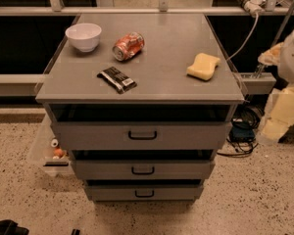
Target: Open middle drawer
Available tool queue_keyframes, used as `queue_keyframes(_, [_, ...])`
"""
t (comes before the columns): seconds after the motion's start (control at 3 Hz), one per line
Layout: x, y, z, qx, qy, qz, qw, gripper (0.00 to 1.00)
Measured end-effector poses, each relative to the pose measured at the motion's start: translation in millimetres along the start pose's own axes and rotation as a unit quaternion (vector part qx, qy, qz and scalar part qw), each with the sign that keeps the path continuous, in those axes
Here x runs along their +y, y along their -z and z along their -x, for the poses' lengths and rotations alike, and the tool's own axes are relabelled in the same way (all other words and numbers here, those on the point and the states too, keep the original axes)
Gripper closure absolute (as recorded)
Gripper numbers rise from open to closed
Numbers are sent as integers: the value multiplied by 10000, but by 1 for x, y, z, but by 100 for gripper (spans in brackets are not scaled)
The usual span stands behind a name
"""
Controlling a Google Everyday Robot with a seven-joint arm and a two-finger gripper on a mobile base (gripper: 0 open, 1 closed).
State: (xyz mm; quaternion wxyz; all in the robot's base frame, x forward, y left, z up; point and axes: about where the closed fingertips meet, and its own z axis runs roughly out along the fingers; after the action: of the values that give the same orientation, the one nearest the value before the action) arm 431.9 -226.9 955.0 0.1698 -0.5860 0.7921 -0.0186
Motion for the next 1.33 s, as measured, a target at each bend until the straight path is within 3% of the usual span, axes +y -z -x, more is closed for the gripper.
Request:
queue_keyframes(0.33, [27,-57,-27,-517,-502,329,9969,0])
queue_keyframes(0.67, [68,-141,-50,-1223,-1234,822,9814,0])
queue_keyframes(1.0, [84,-174,-63,-1256,-1531,873,9763,0])
queue_keyframes(1.33, [89,-186,-67,-1392,-1804,890,9696,0])
